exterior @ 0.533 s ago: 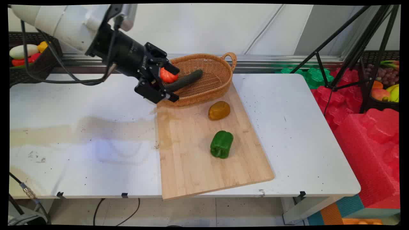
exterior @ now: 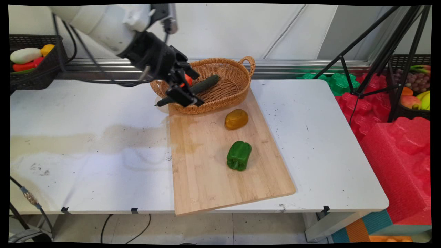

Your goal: Pick up the potato from the cutting board

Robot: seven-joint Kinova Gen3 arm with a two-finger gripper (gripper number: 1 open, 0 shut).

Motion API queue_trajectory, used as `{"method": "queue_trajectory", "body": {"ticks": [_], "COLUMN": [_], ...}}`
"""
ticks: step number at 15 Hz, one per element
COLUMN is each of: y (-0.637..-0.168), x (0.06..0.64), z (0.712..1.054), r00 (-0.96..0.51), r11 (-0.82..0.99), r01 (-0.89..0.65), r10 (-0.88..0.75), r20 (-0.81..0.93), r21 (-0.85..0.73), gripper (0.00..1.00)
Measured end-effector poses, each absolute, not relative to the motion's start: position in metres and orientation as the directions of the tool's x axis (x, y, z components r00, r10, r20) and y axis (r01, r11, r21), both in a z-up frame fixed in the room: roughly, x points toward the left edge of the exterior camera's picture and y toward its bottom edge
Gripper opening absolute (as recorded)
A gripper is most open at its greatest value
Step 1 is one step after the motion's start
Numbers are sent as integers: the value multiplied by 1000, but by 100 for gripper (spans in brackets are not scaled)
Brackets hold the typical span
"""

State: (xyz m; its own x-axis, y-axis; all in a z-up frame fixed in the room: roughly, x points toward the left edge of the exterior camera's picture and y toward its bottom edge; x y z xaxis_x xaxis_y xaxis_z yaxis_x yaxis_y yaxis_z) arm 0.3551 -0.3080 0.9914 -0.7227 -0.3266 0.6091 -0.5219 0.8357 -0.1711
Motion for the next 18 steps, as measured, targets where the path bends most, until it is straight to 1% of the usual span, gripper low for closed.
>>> {"method": "queue_trajectory", "body": {"ticks": [4,10,18], "y": [-337,-370,-419], "x": [319,280,228], "z": [979,952,895], "r00": [-716,-709,-686], "r11": [782,737,683], "r01": [-598,-651,-707], "r10": [-423,-502,-603], "r20": [556,496,407], "r21": [-175,-184,-182], "gripper": [100,100,100]}}
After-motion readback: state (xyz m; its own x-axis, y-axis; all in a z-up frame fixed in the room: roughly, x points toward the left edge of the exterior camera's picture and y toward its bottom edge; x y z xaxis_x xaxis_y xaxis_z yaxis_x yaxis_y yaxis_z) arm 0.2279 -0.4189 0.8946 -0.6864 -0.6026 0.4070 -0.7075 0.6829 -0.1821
